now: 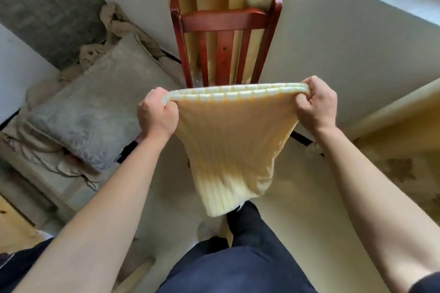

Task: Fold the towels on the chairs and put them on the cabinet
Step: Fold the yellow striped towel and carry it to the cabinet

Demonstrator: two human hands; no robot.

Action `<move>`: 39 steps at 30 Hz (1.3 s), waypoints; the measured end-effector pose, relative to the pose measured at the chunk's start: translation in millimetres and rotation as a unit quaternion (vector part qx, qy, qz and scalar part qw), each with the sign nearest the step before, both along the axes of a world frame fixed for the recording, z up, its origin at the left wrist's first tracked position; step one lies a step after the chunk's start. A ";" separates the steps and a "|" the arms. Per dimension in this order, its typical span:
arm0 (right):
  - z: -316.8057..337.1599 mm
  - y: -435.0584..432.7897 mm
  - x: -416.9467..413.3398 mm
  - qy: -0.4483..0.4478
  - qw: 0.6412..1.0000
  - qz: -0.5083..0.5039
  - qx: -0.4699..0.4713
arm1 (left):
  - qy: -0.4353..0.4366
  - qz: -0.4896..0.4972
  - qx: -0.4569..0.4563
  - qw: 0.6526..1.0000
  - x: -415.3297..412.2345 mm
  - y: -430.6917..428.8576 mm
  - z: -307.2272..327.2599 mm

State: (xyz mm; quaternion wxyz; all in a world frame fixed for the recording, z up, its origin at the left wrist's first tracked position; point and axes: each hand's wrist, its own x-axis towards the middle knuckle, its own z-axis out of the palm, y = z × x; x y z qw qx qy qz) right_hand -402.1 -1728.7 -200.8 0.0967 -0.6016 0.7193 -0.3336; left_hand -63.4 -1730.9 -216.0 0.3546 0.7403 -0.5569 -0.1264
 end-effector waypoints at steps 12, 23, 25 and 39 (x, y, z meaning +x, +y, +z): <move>114.4 -81.2 -12.5 0.048 0.978 -0.044 -0.200 | -0.035 -0.001 -0.232 0.972 -0.7 -90.7 131.2; 52.6 23.4 -16.1 0.104 0.988 0.035 -0.107 | -0.148 -0.101 -0.218 0.959 9.9 3.5 56.3; 20.9 54.3 -17.5 0.131 0.989 0.067 -0.026 | -0.180 -0.143 -0.153 0.961 14.8 38.6 14.5; -115.3 139.1 -28.9 0.113 0.875 0.163 0.441 | -0.117 -0.269 0.478 0.828 17.4 128.8 -123.5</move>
